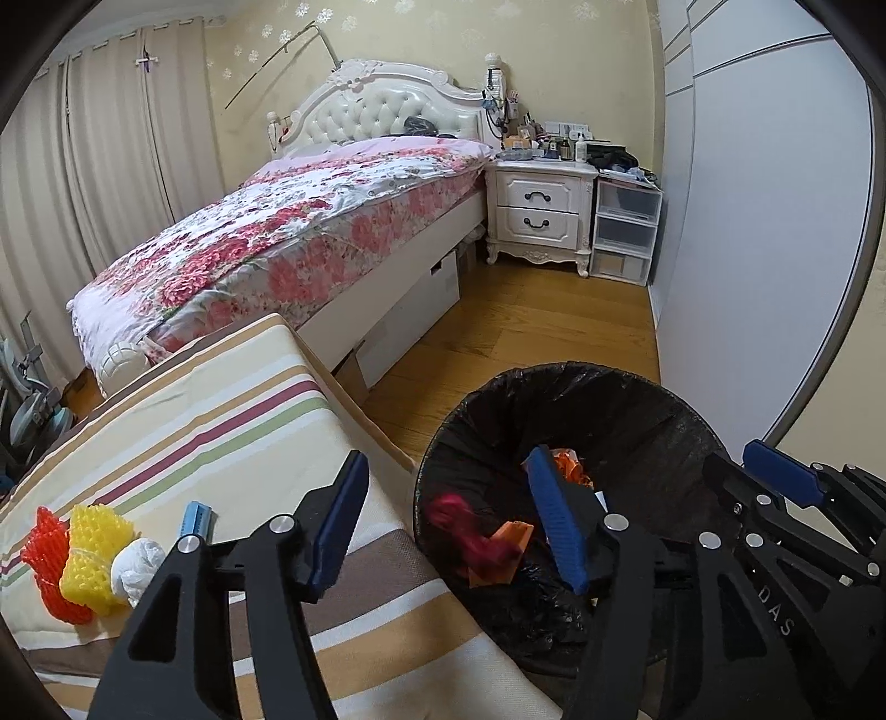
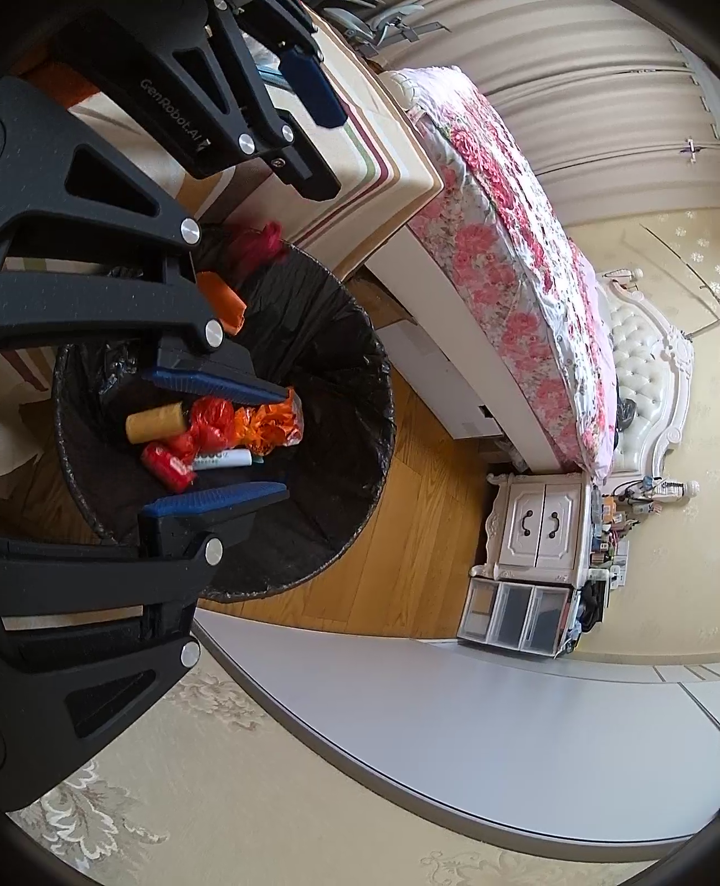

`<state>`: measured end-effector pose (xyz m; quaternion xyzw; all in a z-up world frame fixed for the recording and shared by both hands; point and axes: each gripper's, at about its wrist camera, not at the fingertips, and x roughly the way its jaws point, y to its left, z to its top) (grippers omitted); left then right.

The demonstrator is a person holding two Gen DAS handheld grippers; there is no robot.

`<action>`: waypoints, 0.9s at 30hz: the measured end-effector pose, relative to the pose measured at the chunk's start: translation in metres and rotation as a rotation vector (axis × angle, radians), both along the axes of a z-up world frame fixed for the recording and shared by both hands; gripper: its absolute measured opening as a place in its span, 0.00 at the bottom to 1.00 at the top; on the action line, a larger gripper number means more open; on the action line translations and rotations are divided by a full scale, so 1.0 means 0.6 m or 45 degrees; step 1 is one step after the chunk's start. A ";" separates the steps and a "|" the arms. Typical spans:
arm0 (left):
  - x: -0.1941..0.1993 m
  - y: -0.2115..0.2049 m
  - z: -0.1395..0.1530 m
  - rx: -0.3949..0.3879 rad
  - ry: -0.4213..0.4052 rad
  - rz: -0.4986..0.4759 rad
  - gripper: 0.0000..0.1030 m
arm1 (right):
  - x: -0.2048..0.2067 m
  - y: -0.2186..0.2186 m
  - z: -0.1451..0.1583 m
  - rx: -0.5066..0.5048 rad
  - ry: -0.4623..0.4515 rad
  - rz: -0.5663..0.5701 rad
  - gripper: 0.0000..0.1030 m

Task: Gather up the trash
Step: 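Open the left gripper over the bin while the right gripper releases the amber bottle, then move both open grippers back over the sheet toward the foam nets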

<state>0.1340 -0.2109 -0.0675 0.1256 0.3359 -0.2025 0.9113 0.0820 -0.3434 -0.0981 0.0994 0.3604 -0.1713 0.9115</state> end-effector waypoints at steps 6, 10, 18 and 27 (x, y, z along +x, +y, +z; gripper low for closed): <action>-0.008 0.004 0.009 0.009 -0.036 0.009 0.70 | -0.006 0.000 0.000 -0.014 -0.007 -0.021 0.45; -0.015 0.011 0.016 0.017 -0.064 0.033 0.74 | -0.009 0.001 0.003 -0.025 -0.010 -0.029 0.53; -0.021 0.057 0.027 0.013 -0.074 0.125 0.77 | -0.017 0.010 0.006 -0.023 -0.012 -0.027 0.65; -0.034 0.157 0.024 0.043 -0.080 0.264 0.79 | -0.011 0.068 0.014 -0.033 -0.012 0.071 0.65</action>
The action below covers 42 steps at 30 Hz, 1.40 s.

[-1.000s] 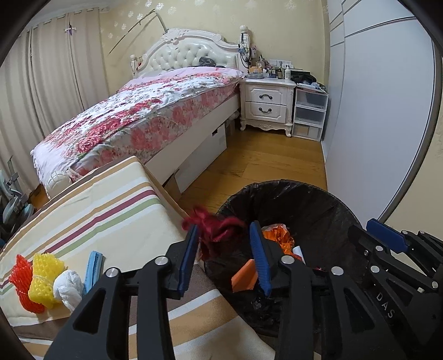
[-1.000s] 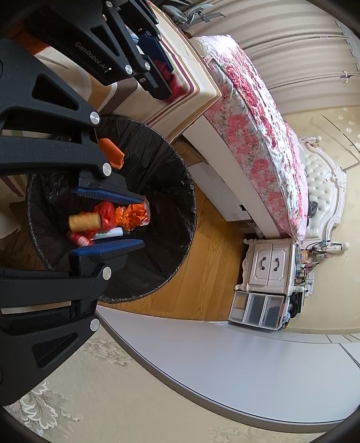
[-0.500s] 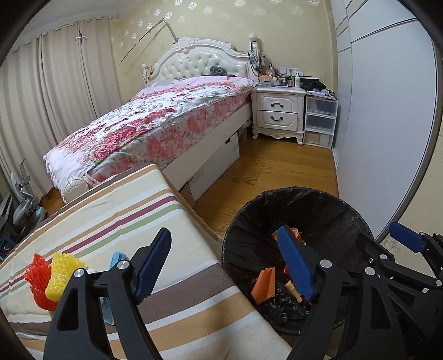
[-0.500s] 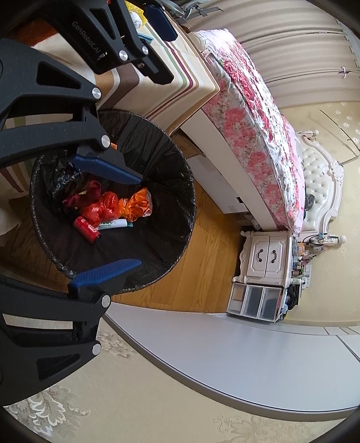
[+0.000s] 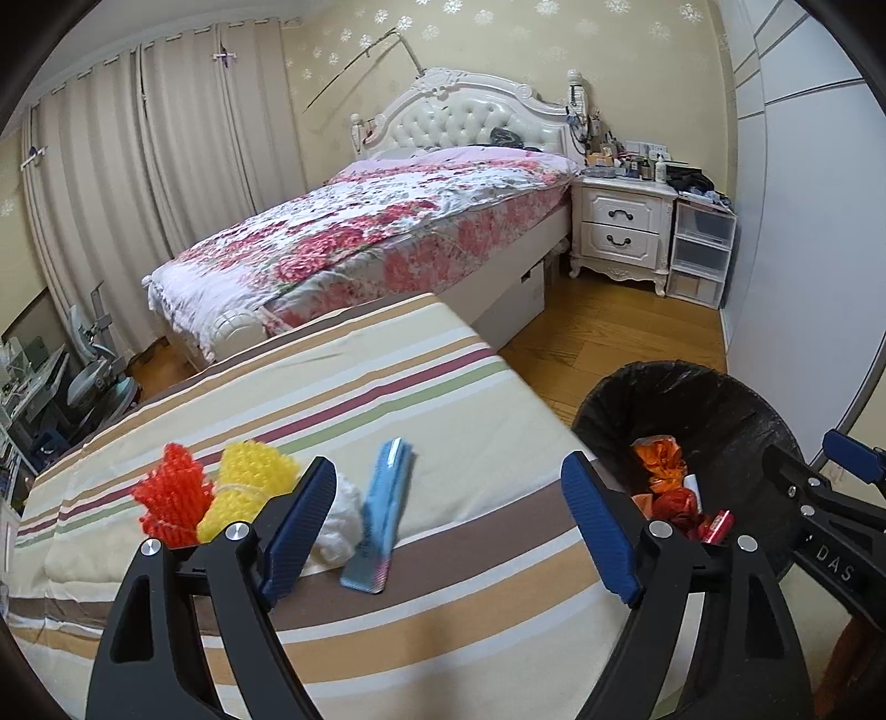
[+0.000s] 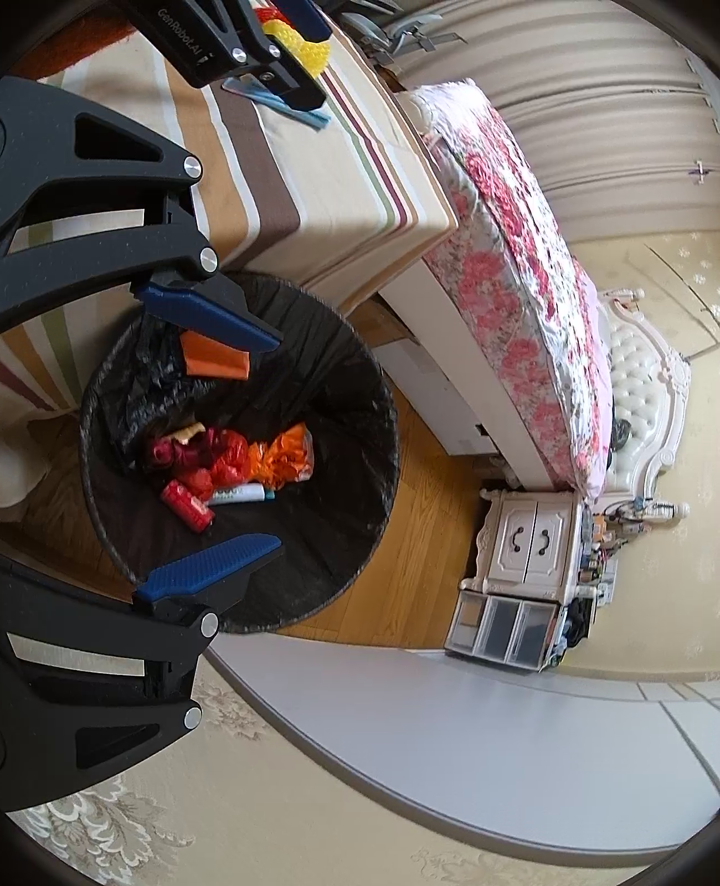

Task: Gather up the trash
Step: 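Move both open grippers back over the sheet toward the foam nets, then close the right gripper on the white tissue while the left lowers onto the red net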

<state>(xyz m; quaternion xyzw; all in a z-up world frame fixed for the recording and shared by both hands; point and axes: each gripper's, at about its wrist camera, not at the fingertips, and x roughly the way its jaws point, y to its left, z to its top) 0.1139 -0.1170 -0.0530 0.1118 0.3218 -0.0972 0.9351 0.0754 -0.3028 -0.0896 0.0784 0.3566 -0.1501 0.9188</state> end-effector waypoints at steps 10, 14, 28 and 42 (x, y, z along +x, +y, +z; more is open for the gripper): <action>0.000 0.162 -0.005 -0.034 0.018 0.254 0.79 | 0.031 0.108 0.012 -0.028 0.000 0.177 0.65; 0.003 0.223 -0.007 -0.046 0.025 0.358 0.79 | 0.044 0.158 0.018 -0.040 -0.001 0.264 0.65; -0.007 0.394 -0.028 -0.040 0.057 0.632 0.79 | 0.086 0.312 0.034 -0.049 -0.015 0.537 0.65; -0.017 0.422 -0.048 -0.056 0.090 0.633 0.79 | 0.131 0.382 -0.005 -0.025 0.096 0.631 0.33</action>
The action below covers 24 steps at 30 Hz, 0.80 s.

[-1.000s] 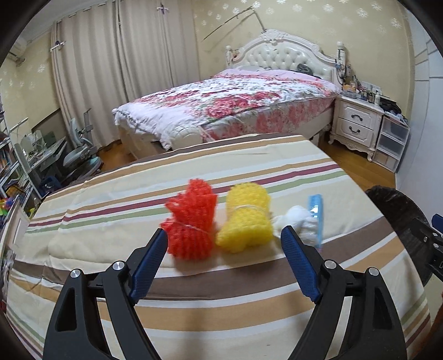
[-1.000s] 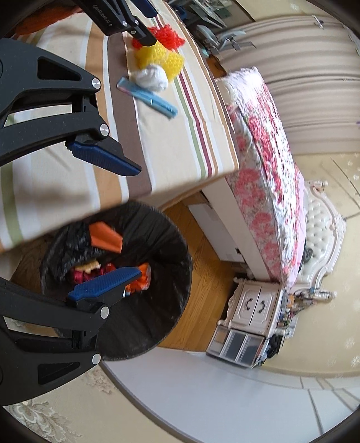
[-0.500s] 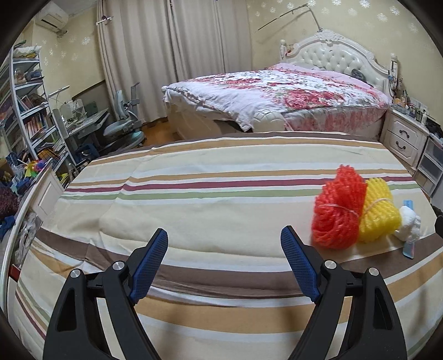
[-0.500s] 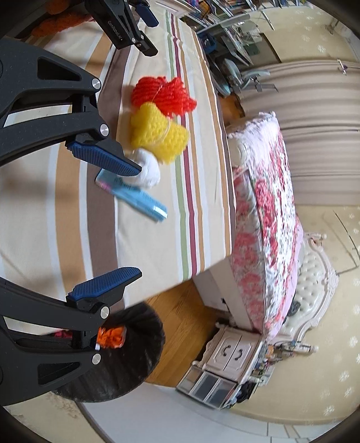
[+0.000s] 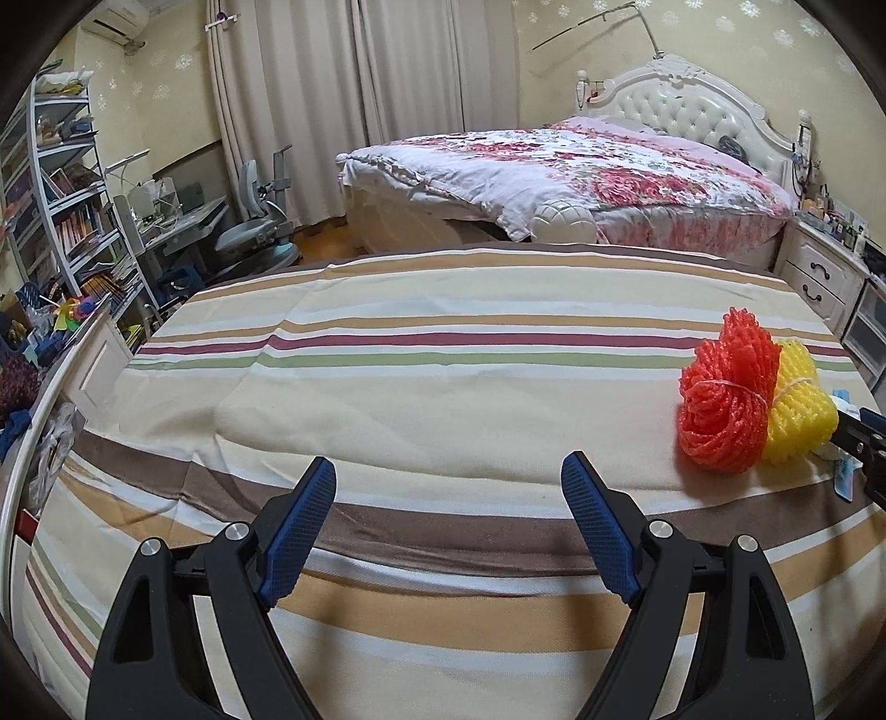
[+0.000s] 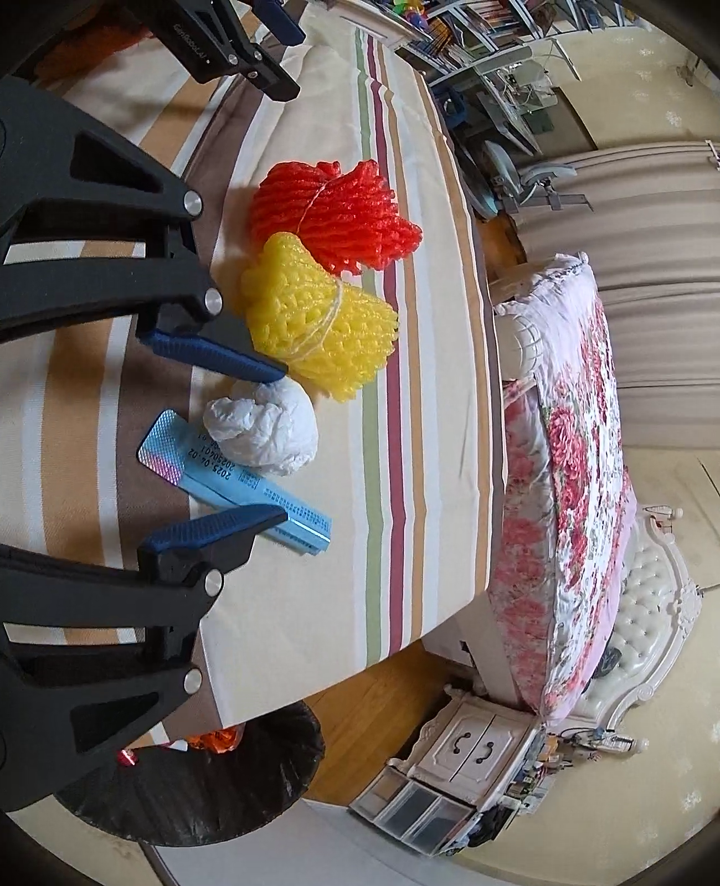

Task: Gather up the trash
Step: 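Close the right gripper on the white tissue while the left lowers onto the red net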

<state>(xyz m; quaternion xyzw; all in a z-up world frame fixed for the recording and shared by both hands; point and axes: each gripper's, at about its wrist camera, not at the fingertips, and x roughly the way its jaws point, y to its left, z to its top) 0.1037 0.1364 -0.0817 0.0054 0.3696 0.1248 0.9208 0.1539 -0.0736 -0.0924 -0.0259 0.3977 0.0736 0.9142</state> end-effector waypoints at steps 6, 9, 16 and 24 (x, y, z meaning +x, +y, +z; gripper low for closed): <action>0.003 -0.015 0.002 -0.017 -0.003 -0.038 0.79 | -0.011 0.020 0.006 -0.028 -0.012 0.034 0.23; 0.005 -0.023 0.002 -0.036 0.001 -0.059 0.79 | -0.021 0.013 0.017 -0.011 -0.037 0.022 0.23; 0.017 -0.049 0.000 -0.045 0.005 -0.109 0.79 | -0.030 -0.046 0.042 0.001 -0.100 -0.077 0.23; 0.032 -0.078 0.005 -0.071 -0.003 -0.159 0.79 | -0.010 -0.125 0.009 0.028 -0.018 -0.210 0.24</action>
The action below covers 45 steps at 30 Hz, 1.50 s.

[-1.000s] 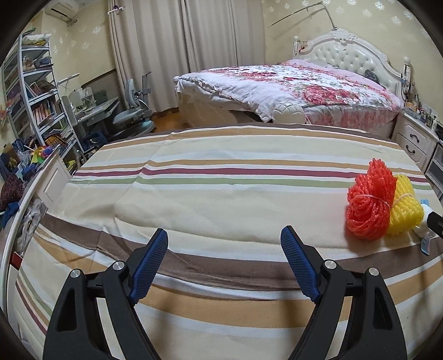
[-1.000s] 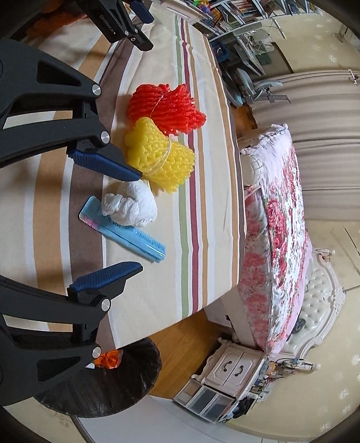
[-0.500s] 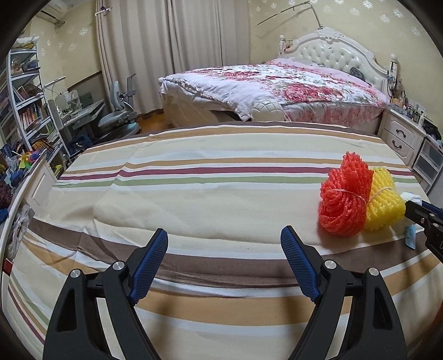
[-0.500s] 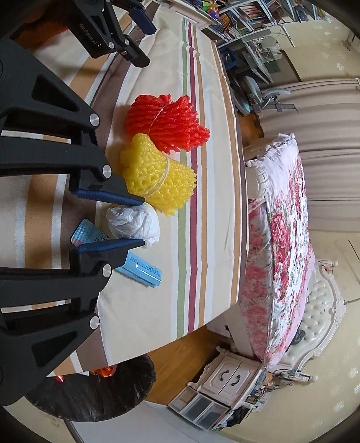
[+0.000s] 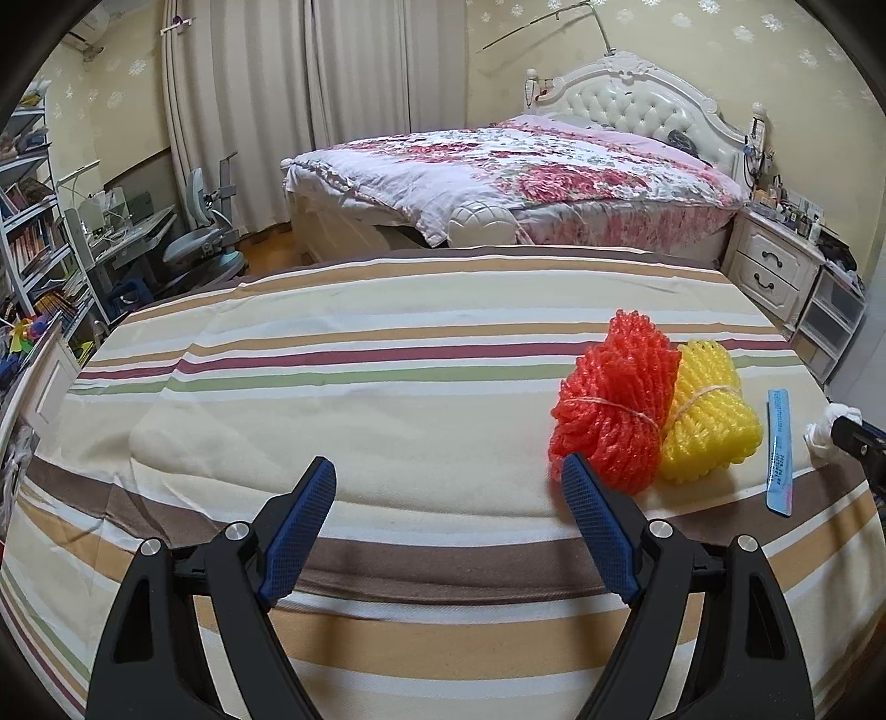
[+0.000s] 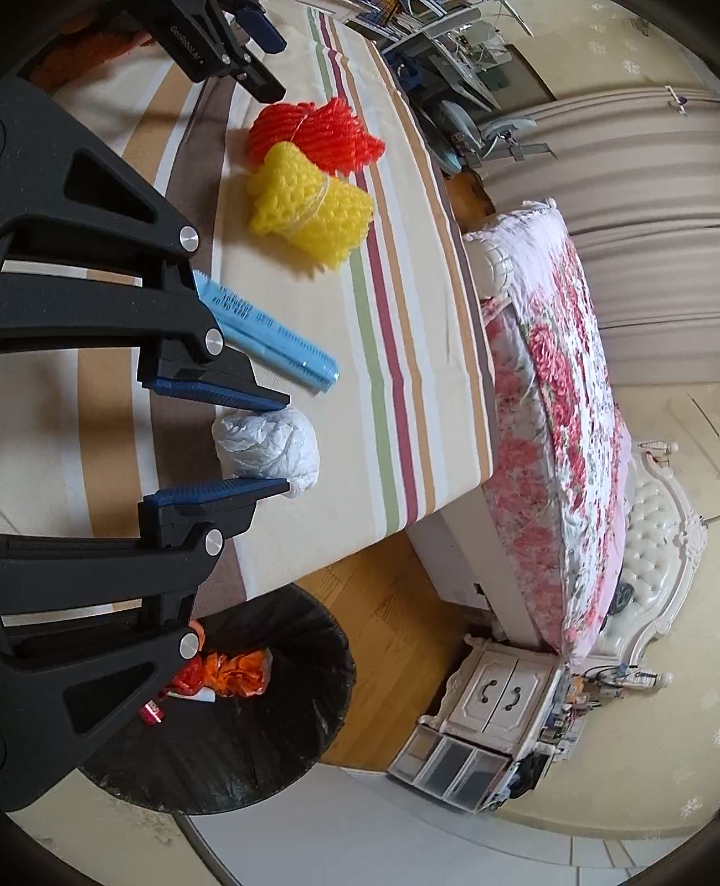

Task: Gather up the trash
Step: 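Close the right gripper on the white tissue while the left lowers onto the red net, then carry the tissue in the right gripper over the bin while the left carries the red net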

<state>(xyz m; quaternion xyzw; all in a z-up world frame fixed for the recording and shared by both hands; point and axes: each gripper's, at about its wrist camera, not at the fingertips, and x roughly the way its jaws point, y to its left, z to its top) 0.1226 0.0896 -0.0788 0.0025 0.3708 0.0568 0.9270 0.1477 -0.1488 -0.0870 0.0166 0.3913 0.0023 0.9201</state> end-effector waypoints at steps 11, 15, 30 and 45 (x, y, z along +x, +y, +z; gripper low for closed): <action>0.023 -0.021 0.006 -0.027 -0.017 -0.044 0.79 | -0.002 0.002 -0.031 0.022 0.039 0.019 0.35; 0.010 -0.016 0.007 -0.026 -0.016 -0.051 0.79 | -0.002 -0.002 -0.033 0.039 0.044 0.021 0.35; 0.033 -0.046 0.028 -0.060 -0.043 -0.147 0.79 | 0.001 0.003 -0.035 0.025 0.052 0.031 0.33; 0.050 -0.068 0.006 -0.208 0.023 -0.343 0.38 | 0.000 0.004 -0.035 0.026 0.051 0.031 0.33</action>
